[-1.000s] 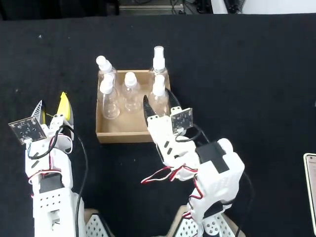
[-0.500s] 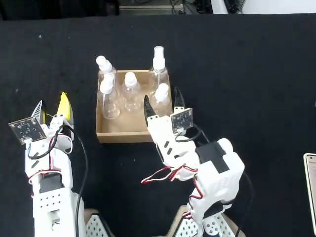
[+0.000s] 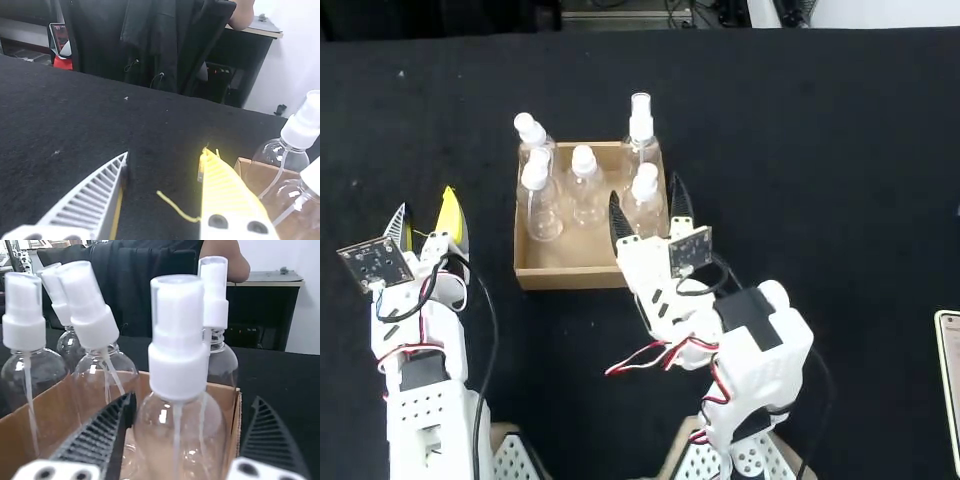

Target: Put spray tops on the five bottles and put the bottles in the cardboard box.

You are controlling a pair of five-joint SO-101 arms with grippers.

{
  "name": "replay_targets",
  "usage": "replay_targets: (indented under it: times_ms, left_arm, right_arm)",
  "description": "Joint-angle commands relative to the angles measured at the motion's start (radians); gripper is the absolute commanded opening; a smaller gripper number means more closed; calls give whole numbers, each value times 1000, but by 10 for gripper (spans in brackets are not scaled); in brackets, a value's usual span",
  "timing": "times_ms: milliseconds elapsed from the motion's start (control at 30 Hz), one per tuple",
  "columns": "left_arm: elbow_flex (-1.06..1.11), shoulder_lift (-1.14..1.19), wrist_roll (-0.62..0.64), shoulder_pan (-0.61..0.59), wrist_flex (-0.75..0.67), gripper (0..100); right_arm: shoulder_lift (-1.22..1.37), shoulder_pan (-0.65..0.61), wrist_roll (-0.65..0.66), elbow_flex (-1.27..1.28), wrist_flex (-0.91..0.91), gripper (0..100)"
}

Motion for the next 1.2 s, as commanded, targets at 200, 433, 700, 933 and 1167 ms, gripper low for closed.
replay_targets:
  times_ms: [200, 433, 700, 933, 1167]
  left_arm:
    - [24, 6, 0, 7, -17, 202]
    - [24, 6, 0, 8, -17, 202]
    - [24, 6, 0, 10, -17, 202]
    - [24, 6, -2, 31, 3, 75]
    - [24, 6, -2, 31, 12, 31]
  right_arm:
    - [-173, -8, 3, 91, -64, 295]
    - [-349, 5, 6, 134, -63, 295]
    - [-687, 8, 6, 252, 0, 294]
    - [-1027, 23, 2, 311, 328, 293]
    - [-1409, 173, 0, 326, 715, 196]
